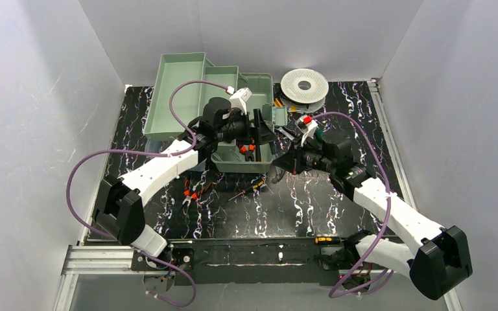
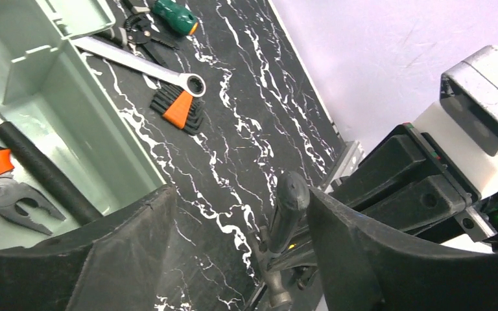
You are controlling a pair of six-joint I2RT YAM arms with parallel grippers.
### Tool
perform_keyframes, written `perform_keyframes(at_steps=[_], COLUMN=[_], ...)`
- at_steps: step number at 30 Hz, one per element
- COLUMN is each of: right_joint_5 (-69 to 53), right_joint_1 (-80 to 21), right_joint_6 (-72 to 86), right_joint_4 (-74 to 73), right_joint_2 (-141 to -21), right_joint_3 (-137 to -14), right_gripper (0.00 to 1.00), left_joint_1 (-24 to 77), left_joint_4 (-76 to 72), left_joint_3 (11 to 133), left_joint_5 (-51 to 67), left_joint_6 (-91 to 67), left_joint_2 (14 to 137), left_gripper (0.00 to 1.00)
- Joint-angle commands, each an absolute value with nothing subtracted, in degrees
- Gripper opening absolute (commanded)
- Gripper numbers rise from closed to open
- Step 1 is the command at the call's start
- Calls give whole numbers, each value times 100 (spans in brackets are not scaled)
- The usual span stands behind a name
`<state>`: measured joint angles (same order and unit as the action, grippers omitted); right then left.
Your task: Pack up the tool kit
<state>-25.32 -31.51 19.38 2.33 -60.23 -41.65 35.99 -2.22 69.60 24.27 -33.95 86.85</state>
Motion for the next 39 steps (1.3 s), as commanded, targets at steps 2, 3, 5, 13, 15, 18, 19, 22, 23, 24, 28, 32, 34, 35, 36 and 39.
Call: perform_keyframes(at_steps=[2,3,5,13,15,18,19,22,23,24,28,32,34,35,36,39], right_joint_5=[-2781,-2779,-2770,-2066,-1760,-1440,-1374,-1261,-1244,-1226,-1216,-681,-131,59,240,463], right_joint_1=[-3208,-3208,-3209,-3217,-3217,-3217,-3217,-3217,-3217,-3217,-3217,-3217,-3215,-3214,-3208,-3208], right_joint_6=[1962,1960,1969,1994,1950,1863,1837,1772,1760,1746,1782,1986,2151,2202,2237,2339], right_joint_4=[756,768,773,732,689,683,685,658,621,590,470,303,27,-162,-280,-448], right_joint_2=[-6137,-6155,-6177,-5731,-5539,-5257,-5175,-5033,-5012,-4988,-4937,-5027,-5140,-5199,-5241,-5254], right_joint_3=[-4590,-4596,-4605,-4291,-4178,-3980,-3921,-3821,-3816,-3815,-3819,-3816,-3906,-3941,-3989,-3989], right_gripper=[3,3,17,70,70,70,71,71,71,71,70,70,70,70,70,69], left_joint_1=[3629,3629,3634,3522,3395,3199,3155,3004,2970,2944,2901,2731,2595,2526,2470,2299], left_joint_4=[-470,-503,-536,709,1300,2001,2158,2727,2942,3161,3054,2264,2081,2098,2176,2163], left_joint_3=[7236,7236,7245,7574,7831,8261,8374,9048,9339,9619,10260,9755,9630,9657,9704,9730], left_joint_5=[2964,3025,3099,2417,1893,740,330,-625,-944,-1250,-2690,-2999,-3202,-3320,-3452,-3328], left_joint_6=[-3549,-3553,-3567,-2404,-1810,-918,-668,144,385,571,1499,2018,2261,2340,2377,2284], left_joint_2=[8732,8753,8762,8283,8080,7760,7675,7650,7707,7775,7764,7646,7851,8017,8185,8537], left_gripper=[59,50,21,0,0,0,0,0,0,0,0,0,0,0,0,0])
